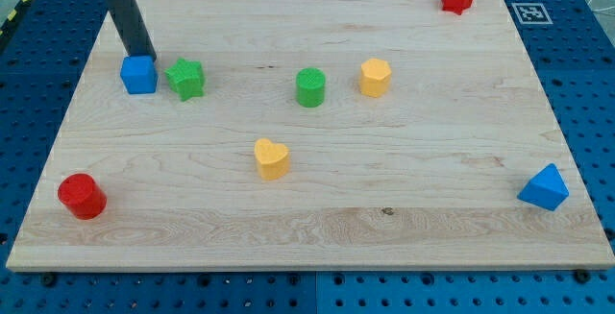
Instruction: Move green star a bit down
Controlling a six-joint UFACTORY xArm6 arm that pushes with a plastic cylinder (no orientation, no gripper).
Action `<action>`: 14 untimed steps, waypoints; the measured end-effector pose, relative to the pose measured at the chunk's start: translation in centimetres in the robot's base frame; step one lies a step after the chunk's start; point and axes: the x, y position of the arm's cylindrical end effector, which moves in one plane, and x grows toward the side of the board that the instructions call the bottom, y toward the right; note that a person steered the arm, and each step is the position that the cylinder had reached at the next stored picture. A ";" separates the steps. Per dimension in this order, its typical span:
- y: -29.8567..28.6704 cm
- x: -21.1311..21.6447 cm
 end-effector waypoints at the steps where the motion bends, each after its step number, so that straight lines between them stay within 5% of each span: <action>1: 0.0 1.1; 4: 0.2 -1.9; 6: 6.3 -2.0; 9: 9.1 3.0; 14: 9.6 3.7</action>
